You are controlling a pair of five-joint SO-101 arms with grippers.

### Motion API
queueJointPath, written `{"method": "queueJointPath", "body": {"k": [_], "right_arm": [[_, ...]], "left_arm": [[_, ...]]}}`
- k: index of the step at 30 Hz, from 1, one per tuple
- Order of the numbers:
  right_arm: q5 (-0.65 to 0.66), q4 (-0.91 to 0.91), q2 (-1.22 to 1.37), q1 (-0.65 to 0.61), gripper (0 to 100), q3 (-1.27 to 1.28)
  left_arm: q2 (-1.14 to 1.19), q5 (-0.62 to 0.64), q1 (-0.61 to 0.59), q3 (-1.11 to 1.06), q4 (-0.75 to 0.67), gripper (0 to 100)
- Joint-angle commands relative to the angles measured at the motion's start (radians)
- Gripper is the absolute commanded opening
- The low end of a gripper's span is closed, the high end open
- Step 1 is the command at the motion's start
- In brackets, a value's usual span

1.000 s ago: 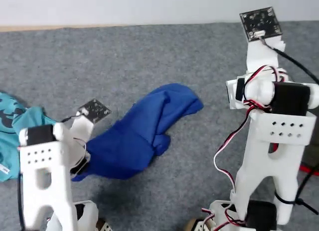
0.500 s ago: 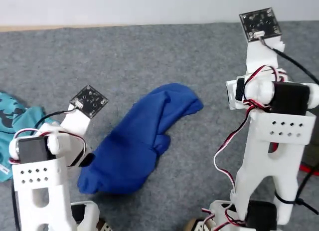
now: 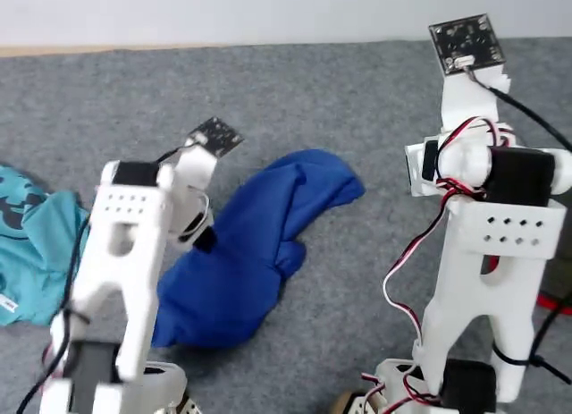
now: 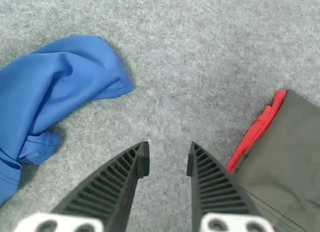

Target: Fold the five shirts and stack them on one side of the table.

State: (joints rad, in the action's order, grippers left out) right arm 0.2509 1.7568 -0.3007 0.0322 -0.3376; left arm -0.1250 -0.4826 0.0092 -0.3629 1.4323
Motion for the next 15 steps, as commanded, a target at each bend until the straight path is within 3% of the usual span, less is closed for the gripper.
{"method": "queueJointPath", "body": {"k": [1,15], "right_arm": [[0.003,0.038,-0.028,0.007,12.9,-0.006],[0.003,0.038,-0.03,0.007,12.9,0.055]], "left_arm": [[0.115,0.009,0.011,0.127,-0.015,23],[0.299,0.003,0.011,0.151,-0.037,22]]}}
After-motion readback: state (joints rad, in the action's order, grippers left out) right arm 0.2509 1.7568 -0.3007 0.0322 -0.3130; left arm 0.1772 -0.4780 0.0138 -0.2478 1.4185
